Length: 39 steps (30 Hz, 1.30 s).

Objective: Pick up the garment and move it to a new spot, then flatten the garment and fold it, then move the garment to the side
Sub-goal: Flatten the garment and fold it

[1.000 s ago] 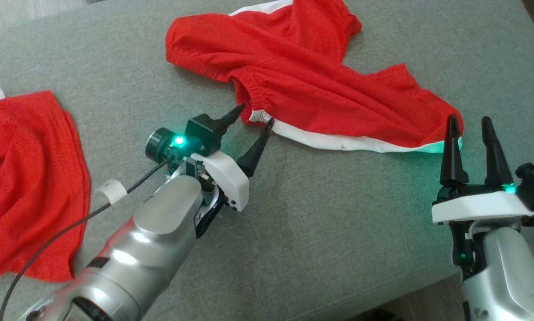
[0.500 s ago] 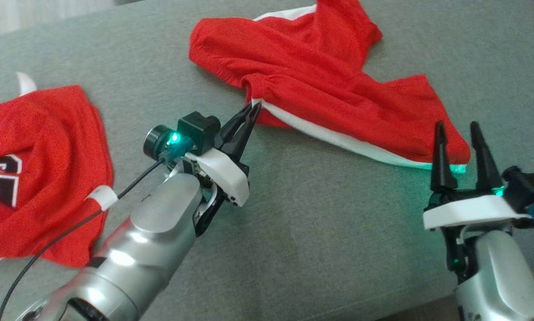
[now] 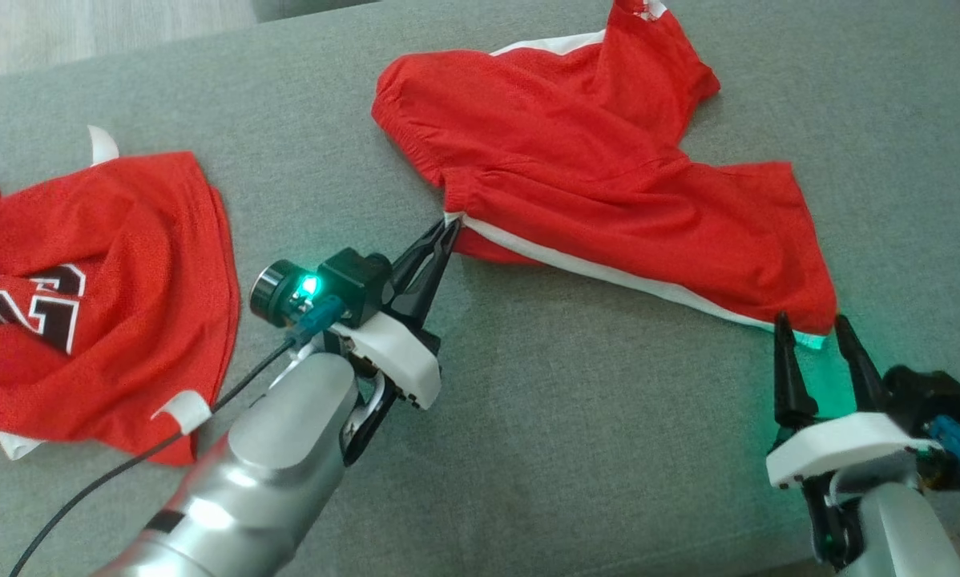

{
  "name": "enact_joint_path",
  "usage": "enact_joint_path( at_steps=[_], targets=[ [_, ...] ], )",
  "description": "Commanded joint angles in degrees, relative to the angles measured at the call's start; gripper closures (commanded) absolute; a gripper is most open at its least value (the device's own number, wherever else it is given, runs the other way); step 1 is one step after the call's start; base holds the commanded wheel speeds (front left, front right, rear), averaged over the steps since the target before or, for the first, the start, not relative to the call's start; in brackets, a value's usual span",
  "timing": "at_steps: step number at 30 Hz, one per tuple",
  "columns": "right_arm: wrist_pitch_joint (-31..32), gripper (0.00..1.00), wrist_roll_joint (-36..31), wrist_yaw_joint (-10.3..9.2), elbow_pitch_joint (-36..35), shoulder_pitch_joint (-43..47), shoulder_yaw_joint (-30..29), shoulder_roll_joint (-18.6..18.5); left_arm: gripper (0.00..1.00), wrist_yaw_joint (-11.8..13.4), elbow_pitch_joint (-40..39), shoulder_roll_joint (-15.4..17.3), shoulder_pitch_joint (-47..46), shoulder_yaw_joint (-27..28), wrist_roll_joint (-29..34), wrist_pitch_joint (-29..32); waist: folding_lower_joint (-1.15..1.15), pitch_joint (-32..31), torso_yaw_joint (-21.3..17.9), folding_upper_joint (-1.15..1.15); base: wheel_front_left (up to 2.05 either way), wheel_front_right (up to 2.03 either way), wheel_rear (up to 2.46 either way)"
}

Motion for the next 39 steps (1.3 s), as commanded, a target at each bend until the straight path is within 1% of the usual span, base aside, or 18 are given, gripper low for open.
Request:
enact_joint_path(
  at_steps=[1, 10, 16, 24, 39],
  targets=[
    [0.26, 0.0, -0.1, -0.04, -1.23, 0.13, 0.82, -0.31, 1.0, 0.34, -1.93, 1.08, -0.68, 2.39, 0.64, -0.6, 0.0, -0.11, 0.01, 0.0, 0.0, 0.0, 0.0],
    [1.06, 0.0, -2.42, -0.04, 0.97, 0.61, -1.78, -0.31, 1.0, -0.23, -2.42, -0.2, 0.93, 3.7, 2.51, -0.61, 0.0, -0.53, 0.13, 0.0, 0.0, 0.0, 0.0],
    [2.01, 0.0, -3.29, -0.04, 2.05, 0.41, -1.67, -0.31, 1.0, -0.67, -2.21, -0.68, 1.09, 4.33, 3.25, -0.61, 0.0, -0.61, 0.04, 0.0, 0.0, 0.0, 0.0],
    [1.39, 0.0, -4.42, -0.04, 3.52, -0.81, -0.88, -0.31, 1.0, -1.34, -1.61, -1.21, 1.3, 4.86, 4.17, -0.61, 0.0, -0.61, 0.06, 0.0, 0.0, 0.0, 0.0],
    [0.26, 0.0, -5.37, -0.04, 5.37, -3.61, -1.27, -0.31, 1.0, -2.12, -0.45, -2.15, 0.38, 5.53, 5.21, -0.61, 0.0, 0.38, 1.01, 0.0, 0.0, 0.0, 0.0]
  ],
)
